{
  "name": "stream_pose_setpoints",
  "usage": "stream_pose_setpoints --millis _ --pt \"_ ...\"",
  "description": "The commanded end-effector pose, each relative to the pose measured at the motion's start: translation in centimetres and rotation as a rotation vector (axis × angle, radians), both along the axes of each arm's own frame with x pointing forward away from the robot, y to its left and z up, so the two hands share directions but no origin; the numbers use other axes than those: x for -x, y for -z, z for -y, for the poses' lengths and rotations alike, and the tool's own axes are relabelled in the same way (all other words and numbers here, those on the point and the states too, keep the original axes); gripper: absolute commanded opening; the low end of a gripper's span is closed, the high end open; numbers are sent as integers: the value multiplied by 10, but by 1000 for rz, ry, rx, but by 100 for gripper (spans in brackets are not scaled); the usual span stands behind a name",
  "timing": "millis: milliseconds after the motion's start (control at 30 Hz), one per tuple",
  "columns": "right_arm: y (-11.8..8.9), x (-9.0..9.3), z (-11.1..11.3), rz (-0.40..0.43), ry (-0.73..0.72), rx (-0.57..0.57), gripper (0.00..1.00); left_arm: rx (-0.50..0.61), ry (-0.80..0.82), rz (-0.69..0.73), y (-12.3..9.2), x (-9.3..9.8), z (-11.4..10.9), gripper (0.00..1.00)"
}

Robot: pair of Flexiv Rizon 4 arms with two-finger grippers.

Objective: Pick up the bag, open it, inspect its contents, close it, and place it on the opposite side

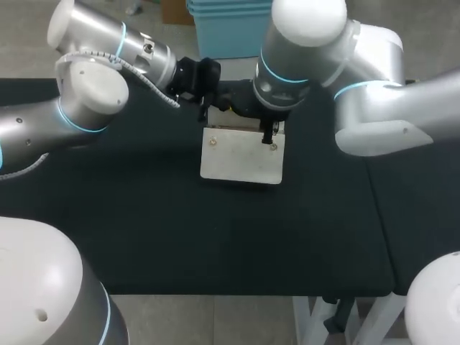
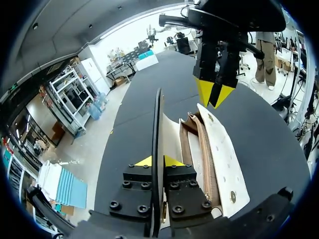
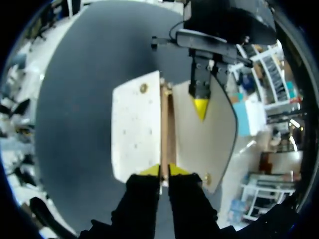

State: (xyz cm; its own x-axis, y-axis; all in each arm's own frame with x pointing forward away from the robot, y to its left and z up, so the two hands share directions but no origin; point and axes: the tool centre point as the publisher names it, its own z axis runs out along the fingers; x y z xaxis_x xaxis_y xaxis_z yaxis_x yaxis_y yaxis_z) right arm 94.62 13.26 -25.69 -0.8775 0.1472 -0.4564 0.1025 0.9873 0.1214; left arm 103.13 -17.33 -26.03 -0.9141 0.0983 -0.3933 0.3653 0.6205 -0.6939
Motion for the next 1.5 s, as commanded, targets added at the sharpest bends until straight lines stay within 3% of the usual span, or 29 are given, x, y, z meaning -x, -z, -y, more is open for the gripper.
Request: stream_pose_setpoints --millis 33,200,500,567,1067,1300,1500 --pt "0 14 3 50 3 2 0 23 15 25 15 -16 5 0" --pt "7 24 4 59 -1 -2 0 16 -19 104 31 -27 5 0" --pt "20 37 1 100 -9 -30 0 54 48 197 43 -28 2 0" --pt "26 36 -3 68 -36 -49 0 54 48 197 43 -28 2 0" --pt "26 36 -3 68 -36 -49 0 54 48 197 43 -28 2 0" --pt "56 70 -20 83 -5 1 0 71 37 299 51 -23 -4 0" --pt "73 88 -29 120 25 16 0 61 66 382 60 -15 -3 0"
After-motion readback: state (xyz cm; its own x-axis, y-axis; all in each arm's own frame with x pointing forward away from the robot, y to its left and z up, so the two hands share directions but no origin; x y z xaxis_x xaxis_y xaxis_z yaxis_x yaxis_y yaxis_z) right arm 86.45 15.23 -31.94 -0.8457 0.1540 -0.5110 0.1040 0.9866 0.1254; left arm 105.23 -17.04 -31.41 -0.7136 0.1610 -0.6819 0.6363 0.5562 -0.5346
